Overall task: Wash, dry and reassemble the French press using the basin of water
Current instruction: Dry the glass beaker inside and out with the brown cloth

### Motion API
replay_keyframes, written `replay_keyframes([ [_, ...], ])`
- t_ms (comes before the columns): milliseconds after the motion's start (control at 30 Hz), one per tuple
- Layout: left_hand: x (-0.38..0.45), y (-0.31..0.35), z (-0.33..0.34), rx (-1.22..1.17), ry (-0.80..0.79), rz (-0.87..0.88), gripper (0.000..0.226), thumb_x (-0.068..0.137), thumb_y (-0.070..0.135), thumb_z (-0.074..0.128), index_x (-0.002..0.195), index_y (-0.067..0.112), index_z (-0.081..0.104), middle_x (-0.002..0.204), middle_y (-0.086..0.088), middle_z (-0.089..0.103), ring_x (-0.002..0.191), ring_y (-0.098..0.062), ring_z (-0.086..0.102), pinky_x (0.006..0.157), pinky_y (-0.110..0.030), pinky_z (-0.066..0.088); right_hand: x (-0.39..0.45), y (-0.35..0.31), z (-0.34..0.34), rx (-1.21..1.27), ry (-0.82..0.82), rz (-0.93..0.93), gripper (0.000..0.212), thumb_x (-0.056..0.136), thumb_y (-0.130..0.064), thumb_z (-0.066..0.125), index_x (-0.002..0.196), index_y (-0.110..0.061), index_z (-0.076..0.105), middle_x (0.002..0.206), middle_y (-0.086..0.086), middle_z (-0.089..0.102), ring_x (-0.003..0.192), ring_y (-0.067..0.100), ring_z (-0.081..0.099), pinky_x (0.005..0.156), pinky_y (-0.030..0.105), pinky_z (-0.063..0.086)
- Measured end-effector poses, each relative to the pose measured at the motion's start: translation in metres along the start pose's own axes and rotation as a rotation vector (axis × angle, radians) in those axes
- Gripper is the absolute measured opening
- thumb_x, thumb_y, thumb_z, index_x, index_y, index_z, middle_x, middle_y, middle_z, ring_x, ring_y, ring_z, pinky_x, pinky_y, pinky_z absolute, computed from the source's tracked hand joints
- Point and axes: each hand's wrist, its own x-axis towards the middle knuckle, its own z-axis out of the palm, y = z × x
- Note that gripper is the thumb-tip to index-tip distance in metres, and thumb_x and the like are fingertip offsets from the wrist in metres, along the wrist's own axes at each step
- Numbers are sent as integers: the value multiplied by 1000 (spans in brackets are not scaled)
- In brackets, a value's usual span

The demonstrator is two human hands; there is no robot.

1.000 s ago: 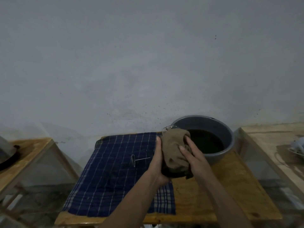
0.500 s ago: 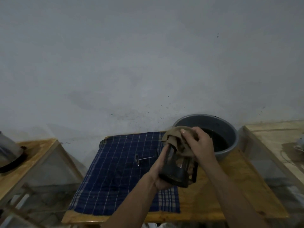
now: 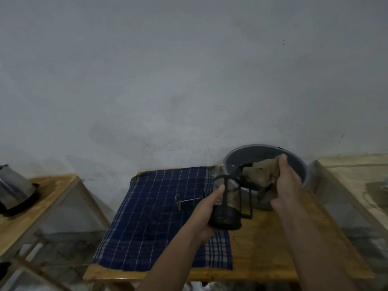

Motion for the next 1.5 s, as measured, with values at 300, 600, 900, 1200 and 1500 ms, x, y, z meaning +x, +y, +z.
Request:
replay_keyframes([
  [300,12,-21,7,-180,196,-39,48,93,51,50,119,15,68,110,-17,73,103,-32,69,82,-45,59,-53,61,2,-1057,-477,-683,12,96,-33,50,90,-25,55,84,-10,59,78,2,59,67,23,52],
  [600,3,-26,14,-72,171,16,45,90,52,57,118,18,65,108,-15,74,97,-31,71,77,-41,60,-31,42,16,-1143,-275,-640,15,99,-30,43,95,-21,55,79,-2,62,69,10,61,62,28,52],
  [900,-8,-15,-26,-310,180,-31,57,85,57,61,121,13,67,114,-19,72,107,-35,65,79,-44,55,-48,0,3,-577,-393,-103,16,95,-22,53,96,-14,66,89,6,68,82,21,65,66,29,51],
  [1200,-14,-16,-10,-417,-140,-68,66,83,63,53,116,9,72,115,-22,67,93,-30,66,77,-39,56,-52,25,27,-272,-477,120,30,88,-36,58,116,-27,65,113,7,69,104,24,66,91,44,52],
  [1500,-13,-15,-6,-203,-93,-166,57,87,58,53,116,12,71,107,-17,72,101,-31,62,87,-43,52,-36,15,43,-291,-136,-81,29,95,-32,53,75,-13,64,73,5,61,72,17,59,71,32,50],
])
